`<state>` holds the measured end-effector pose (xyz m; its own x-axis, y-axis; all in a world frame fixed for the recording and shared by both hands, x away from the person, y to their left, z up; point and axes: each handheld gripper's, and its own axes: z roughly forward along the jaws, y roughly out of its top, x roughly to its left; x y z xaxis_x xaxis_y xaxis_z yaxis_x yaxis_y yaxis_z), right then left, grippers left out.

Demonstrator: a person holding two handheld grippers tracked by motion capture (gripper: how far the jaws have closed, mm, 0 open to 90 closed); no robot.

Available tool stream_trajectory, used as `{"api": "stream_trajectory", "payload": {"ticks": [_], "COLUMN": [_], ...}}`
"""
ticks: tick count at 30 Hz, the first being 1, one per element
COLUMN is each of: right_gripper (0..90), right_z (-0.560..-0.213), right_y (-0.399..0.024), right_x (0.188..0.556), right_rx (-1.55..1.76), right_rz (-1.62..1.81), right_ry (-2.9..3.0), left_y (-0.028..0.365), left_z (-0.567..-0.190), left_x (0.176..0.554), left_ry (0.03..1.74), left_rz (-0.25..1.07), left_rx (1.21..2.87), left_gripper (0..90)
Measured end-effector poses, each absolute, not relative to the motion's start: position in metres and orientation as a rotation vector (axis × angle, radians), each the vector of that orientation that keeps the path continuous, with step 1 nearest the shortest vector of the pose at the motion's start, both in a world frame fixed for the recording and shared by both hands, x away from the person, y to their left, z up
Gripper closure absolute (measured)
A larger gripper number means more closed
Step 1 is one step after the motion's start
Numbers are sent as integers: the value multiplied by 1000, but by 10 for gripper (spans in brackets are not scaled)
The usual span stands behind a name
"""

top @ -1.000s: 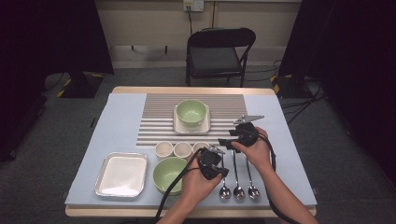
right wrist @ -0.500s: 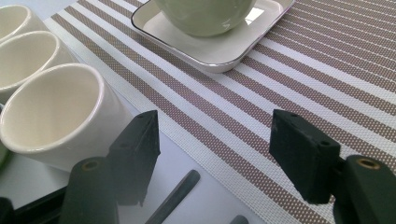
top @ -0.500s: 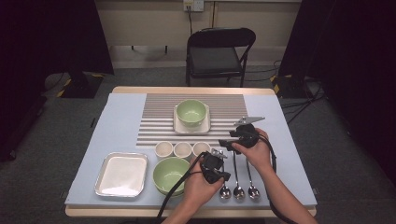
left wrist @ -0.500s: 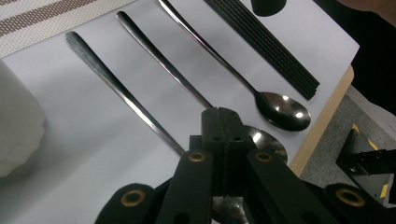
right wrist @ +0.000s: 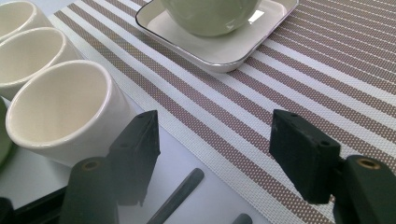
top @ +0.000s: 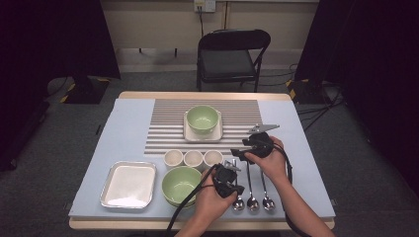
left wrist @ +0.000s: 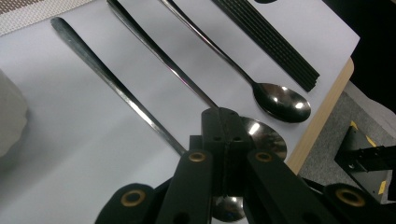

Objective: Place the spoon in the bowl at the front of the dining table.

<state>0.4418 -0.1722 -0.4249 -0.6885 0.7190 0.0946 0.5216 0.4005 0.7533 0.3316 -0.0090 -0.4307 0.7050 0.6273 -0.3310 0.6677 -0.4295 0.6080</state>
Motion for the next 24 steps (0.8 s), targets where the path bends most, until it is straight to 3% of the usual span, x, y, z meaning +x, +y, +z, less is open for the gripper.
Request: {"api": "stream_trajectory", "payload": {"ticks": [24], "right_gripper": [329], "right_z": [-434], "right_y": [-170], "right_x": [437], "right_rx": [1089], "right_rz": [1143], "right_ry": [2430], "left_y": [-7], "left_z": [-442], "left_x": [322], "left_ry": [979], "left_rz": [-91], "left_rx": [2175], "left_gripper": [900]}}
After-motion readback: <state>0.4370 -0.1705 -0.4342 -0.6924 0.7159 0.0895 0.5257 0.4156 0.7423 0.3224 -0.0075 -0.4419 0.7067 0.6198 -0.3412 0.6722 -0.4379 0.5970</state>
